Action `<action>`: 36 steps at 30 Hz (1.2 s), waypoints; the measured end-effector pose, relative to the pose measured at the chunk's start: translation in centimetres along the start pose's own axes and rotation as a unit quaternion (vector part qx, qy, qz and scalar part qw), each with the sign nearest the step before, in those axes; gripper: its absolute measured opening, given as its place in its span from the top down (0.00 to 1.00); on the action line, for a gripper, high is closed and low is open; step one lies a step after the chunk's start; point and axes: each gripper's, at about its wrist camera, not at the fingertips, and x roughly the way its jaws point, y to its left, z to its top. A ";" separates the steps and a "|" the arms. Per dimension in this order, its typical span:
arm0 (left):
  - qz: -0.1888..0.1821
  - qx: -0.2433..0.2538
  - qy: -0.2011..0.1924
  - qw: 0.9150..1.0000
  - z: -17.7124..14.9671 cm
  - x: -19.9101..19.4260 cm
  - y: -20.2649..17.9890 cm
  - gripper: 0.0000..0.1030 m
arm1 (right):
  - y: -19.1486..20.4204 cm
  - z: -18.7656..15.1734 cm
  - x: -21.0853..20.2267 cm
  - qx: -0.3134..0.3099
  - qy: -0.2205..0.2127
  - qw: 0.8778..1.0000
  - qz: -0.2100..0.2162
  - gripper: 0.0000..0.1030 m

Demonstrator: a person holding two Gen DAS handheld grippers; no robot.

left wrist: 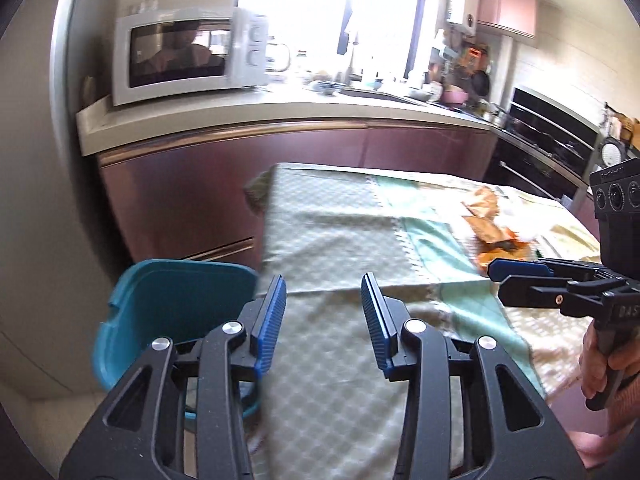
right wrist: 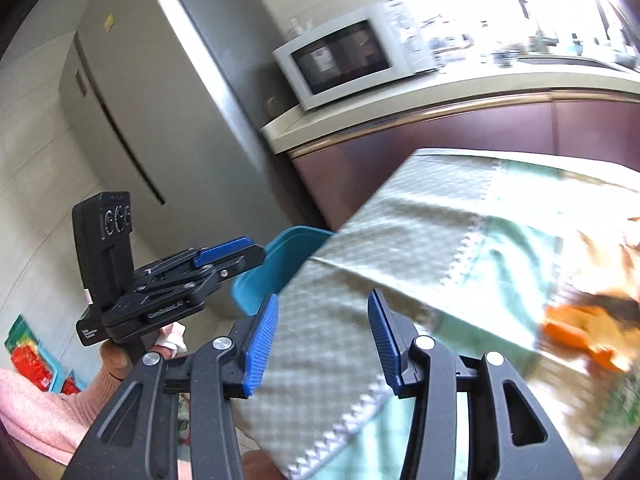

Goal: Collect trash
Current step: 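Move both grippers back over the remaining trash on the table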

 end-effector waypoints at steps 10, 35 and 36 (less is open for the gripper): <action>-0.077 0.038 0.040 0.996 -0.3 4.1 -9.1 0.62 | -8.7 -3.8 -10.4 0.094 -0.076 0.983 -0.135 0.57; -0.113 0.059 0.139 0.982 1.4 15.7 -19.0 0.52 | -18.9 -8.3 -16.2 0.189 -0.100 0.955 -0.206 0.51; -0.114 0.058 0.141 0.982 1.4 15.9 -19.1 0.52 | -18.9 -8.3 -16.1 0.189 -0.099 0.955 -0.206 0.51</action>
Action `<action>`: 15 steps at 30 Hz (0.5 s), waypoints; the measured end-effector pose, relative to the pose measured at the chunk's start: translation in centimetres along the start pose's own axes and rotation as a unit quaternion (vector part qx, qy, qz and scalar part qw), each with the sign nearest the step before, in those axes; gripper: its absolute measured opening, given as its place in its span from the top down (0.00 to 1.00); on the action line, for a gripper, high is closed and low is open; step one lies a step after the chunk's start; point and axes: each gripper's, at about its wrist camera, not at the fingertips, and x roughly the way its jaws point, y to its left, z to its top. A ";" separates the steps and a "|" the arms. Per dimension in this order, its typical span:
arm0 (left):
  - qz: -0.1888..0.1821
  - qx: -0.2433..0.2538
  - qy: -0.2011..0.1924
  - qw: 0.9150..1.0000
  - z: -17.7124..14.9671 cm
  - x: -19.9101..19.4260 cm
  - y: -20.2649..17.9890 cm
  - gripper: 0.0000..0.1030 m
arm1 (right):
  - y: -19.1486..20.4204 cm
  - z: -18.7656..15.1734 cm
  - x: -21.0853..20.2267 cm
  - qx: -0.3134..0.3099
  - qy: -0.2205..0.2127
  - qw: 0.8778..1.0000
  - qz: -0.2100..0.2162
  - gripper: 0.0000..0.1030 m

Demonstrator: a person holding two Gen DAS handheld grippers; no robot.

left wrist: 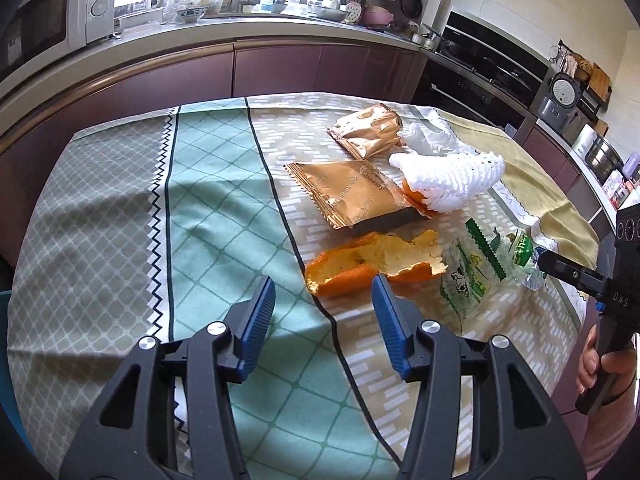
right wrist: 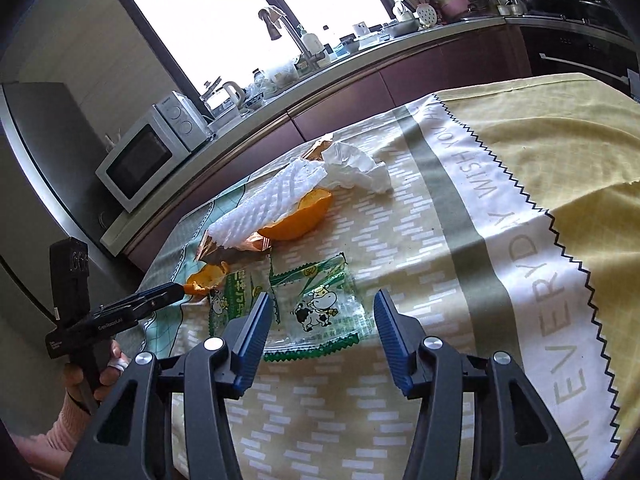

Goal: Collect trash
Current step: 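Move both grippers back over the remaining trash on the table, then grasp the orange peel with the left gripper while the right gripper grasps the green wrapper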

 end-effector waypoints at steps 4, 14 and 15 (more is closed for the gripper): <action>-0.005 0.003 0.011 1.000 0.0 0.8 -0.2 0.57 | 0.0 -0.2 0.1 -0.002 0.004 1.000 0.004 0.52; -0.020 -0.018 0.005 1.000 0.1 0.5 -0.2 0.80 | -0.3 -0.7 -0.5 0.008 0.008 1.000 0.012 0.83; -0.021 -0.018 0.003 1.000 0.1 0.3 -0.2 0.82 | -0.3 -0.8 -0.7 0.008 0.007 1.000 0.012 0.83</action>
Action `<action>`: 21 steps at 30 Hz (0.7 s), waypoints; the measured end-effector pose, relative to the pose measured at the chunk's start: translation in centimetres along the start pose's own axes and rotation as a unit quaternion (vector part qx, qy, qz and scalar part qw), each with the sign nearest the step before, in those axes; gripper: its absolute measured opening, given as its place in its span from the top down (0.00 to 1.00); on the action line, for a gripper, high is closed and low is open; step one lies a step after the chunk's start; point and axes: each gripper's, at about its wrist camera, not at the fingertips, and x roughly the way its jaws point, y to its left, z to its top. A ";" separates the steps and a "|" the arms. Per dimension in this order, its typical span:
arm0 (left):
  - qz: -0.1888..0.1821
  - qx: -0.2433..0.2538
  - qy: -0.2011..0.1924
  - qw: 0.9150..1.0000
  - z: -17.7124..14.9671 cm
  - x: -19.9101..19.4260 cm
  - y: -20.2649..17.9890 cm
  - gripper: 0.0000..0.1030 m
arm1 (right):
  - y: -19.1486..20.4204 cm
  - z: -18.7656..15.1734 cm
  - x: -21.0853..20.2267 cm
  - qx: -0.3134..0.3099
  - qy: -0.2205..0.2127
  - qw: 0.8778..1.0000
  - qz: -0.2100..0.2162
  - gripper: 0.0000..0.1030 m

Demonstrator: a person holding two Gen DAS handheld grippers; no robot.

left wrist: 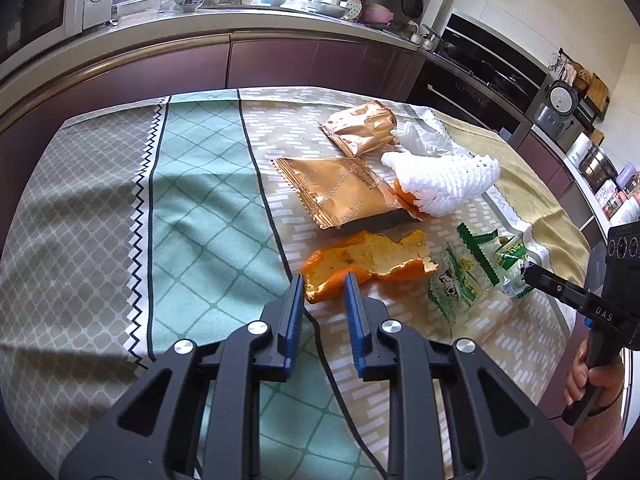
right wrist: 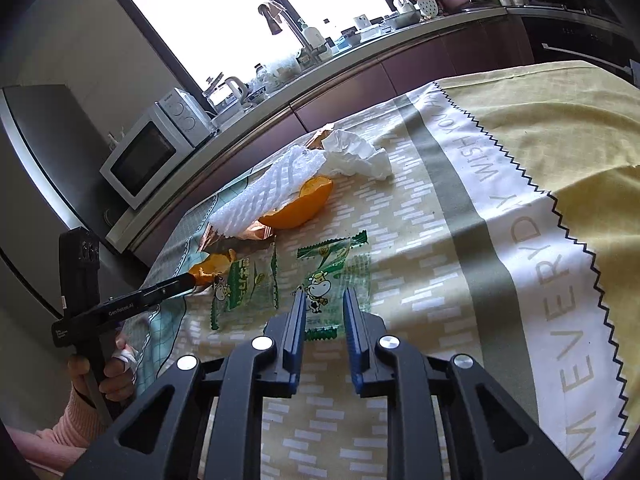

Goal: Collect trash
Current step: 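Grasp the orange peel with the left gripper while the right gripper grasps the green wrapper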

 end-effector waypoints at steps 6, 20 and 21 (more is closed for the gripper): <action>-0.009 0.007 -0.012 1.000 -0.7 -1.4 -0.6 0.89 | 0.3 -0.1 -1.3 -0.001 -0.013 1.000 0.002 0.96; -0.026 0.009 -0.043 0.999 -2.6 -5.9 -0.9 0.92 | 1.0 0.3 -3.7 -0.009 -0.043 0.999 0.001 0.98; -0.026 0.007 -0.047 0.999 -2.6 -6.2 -0.7 0.92 | 1.1 0.3 -3.8 -0.009 -0.045 0.999 0.002 0.98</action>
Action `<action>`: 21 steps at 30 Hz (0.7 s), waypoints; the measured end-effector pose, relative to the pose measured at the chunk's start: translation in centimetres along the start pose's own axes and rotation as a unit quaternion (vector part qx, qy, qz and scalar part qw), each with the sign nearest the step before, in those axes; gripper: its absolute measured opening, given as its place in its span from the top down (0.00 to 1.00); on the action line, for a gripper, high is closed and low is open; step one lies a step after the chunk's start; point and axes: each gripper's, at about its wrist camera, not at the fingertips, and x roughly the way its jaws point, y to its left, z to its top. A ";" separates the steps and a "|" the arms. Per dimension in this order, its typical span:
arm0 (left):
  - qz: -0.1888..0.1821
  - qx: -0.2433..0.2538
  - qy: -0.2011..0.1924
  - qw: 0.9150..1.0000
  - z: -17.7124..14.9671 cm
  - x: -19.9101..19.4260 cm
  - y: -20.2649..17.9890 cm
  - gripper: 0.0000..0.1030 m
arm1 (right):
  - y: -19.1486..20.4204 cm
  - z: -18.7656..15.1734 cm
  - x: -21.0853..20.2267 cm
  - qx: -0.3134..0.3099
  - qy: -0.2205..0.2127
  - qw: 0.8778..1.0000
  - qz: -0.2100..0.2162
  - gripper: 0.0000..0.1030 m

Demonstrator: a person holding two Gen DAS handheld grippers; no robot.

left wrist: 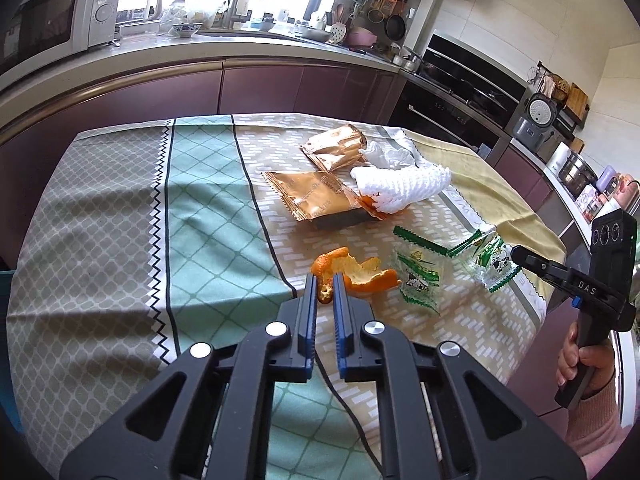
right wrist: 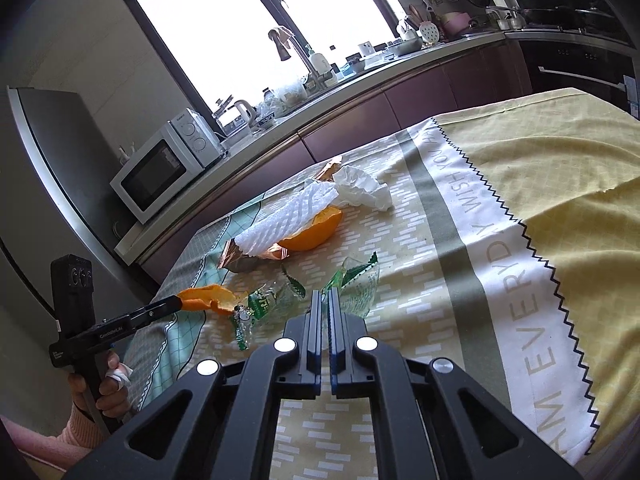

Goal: Collect trash
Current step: 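Grasp the orange peel with the left gripper while the right gripper grasps the green wrapper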

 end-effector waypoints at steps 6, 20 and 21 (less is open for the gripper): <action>0.006 -0.010 -0.025 1.000 -0.4 -3.3 1.4 0.92 | 0.8 0.4 -0.6 -0.004 -0.008 1.000 0.011 0.98; 0.024 -0.046 -0.040 0.998 -2.2 -7.5 5.8 0.92 | -0.2 -0.3 0.5 0.023 0.009 0.999 -0.041 0.51; 0.024 -0.048 -0.039 0.998 -2.3 -7.5 6.0 0.92 | -0.2 -0.5 0.7 0.019 0.014 0.998 -0.050 0.51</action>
